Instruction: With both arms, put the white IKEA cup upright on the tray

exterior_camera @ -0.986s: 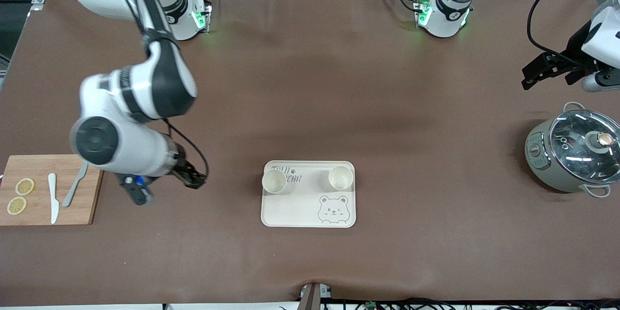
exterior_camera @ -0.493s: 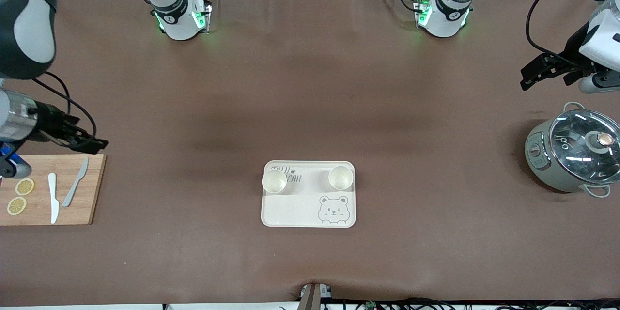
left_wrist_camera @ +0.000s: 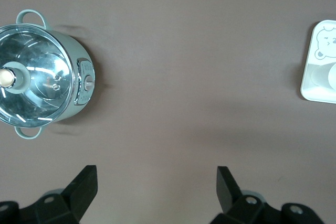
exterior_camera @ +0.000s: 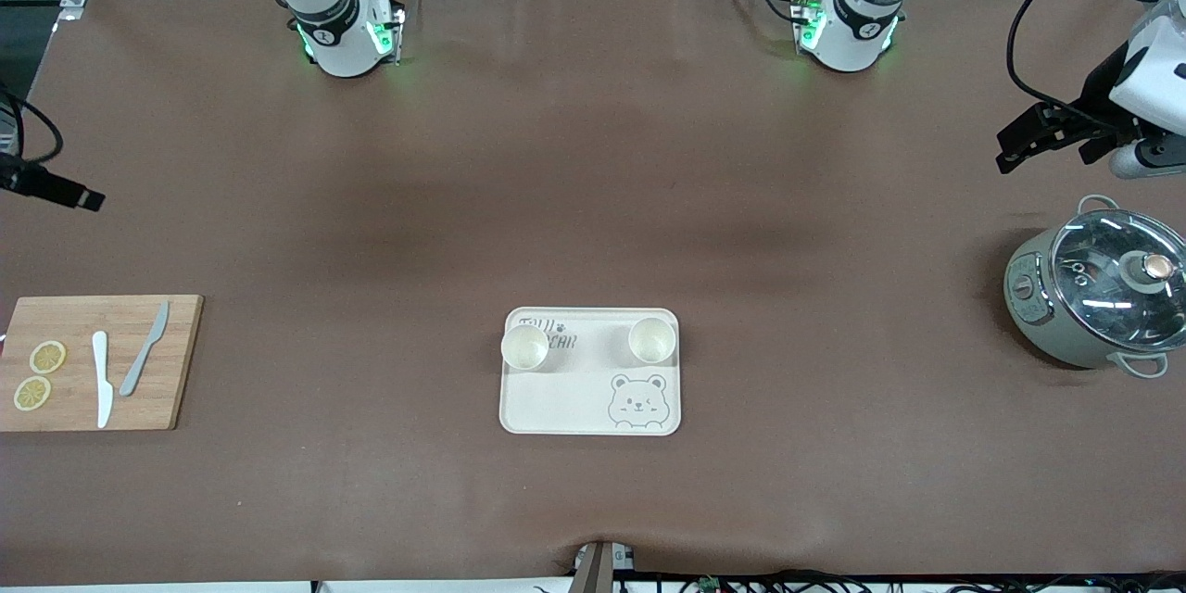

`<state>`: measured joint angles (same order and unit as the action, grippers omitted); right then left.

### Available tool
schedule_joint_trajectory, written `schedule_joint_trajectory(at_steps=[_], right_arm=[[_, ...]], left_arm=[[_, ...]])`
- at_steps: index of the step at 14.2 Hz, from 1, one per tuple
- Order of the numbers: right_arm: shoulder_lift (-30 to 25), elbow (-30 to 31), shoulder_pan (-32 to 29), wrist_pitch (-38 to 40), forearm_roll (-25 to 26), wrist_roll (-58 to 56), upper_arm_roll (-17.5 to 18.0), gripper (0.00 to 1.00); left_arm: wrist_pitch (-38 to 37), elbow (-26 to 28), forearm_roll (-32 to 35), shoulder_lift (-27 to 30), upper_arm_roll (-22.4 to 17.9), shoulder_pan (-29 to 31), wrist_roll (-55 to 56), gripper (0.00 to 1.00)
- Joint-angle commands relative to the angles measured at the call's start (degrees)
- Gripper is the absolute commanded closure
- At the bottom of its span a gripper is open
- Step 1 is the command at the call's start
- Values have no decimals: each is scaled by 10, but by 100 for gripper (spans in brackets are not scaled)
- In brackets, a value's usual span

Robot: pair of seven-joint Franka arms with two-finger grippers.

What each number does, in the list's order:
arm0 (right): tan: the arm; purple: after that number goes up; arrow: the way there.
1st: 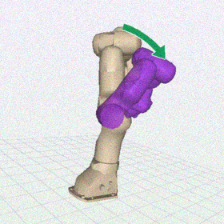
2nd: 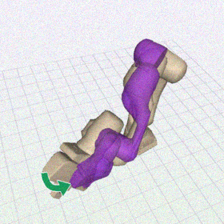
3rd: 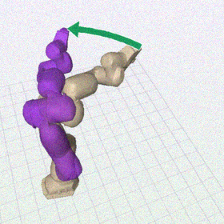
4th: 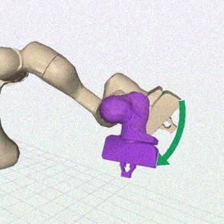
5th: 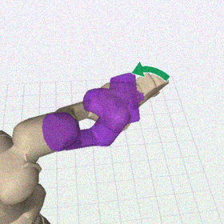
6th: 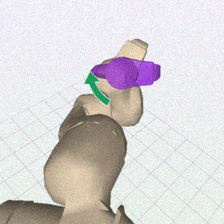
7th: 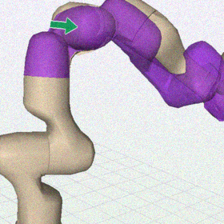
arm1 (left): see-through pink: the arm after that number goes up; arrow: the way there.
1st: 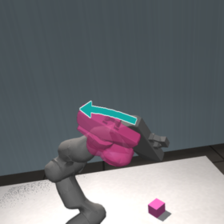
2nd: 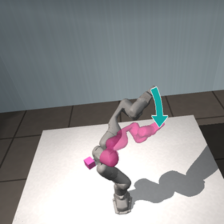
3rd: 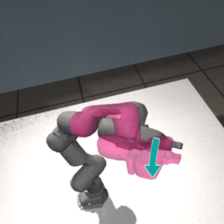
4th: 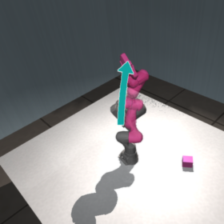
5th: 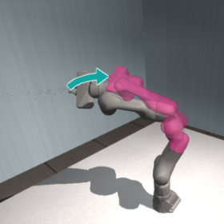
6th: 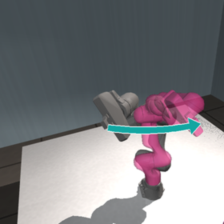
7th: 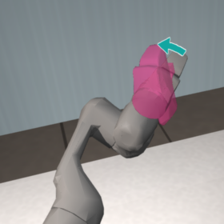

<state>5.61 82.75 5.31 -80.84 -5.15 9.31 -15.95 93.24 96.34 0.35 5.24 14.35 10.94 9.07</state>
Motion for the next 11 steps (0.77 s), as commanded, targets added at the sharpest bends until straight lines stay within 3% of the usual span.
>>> schedule_joint_trajectory(at_steps=[1,3,6,8,11], right_arm=[[-49,59,3,-20,18,-50,14,0],[-44,47,2,-21,22,-104,14,0],[-41,30,24,-23,65,-109,16,0],[-40,32,19,-26,62,-109,15,0],[-39,32,22,-27,62,-109,15,0]], left_arm=[[3,-4,-4,5,2,1,0,0],[4,-5,-4,5,3,1,0,0],[4,-10,-6,6,10,1,0,0],[3,-10,-8,6,18,1,0,0],[-1,-6,-4,7,-18,-56,2,0]])
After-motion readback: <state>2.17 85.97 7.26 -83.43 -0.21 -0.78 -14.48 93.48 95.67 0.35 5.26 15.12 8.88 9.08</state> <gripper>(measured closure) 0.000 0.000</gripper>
